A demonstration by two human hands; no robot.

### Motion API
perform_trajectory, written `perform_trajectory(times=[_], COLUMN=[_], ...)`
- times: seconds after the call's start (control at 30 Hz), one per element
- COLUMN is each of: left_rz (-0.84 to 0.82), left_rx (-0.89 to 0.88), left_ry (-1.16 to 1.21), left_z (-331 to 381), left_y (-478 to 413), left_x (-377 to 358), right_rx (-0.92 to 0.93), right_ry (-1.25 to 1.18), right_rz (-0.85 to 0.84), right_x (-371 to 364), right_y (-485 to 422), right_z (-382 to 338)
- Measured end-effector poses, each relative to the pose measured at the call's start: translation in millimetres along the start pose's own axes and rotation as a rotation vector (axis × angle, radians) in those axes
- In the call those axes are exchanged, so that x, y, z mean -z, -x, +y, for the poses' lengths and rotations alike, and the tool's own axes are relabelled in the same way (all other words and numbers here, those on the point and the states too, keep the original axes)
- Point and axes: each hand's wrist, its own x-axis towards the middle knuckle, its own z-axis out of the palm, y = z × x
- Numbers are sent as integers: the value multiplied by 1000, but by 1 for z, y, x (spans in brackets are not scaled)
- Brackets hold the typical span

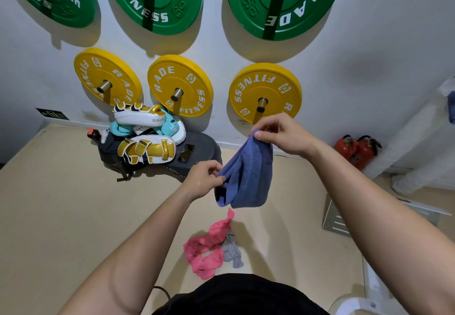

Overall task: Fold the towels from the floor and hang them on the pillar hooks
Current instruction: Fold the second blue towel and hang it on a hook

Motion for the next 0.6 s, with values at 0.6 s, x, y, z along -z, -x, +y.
perform_trajectory(times=[0.6], left_rz=[246], left_rx=[443], left_ry=[511], left_z=[-31], left_y=[13], left_x=[41], right_rx=[-323], right_ry=[81], right_rz=[417], right_x=[-1], right_y=[15], right_z=[72])
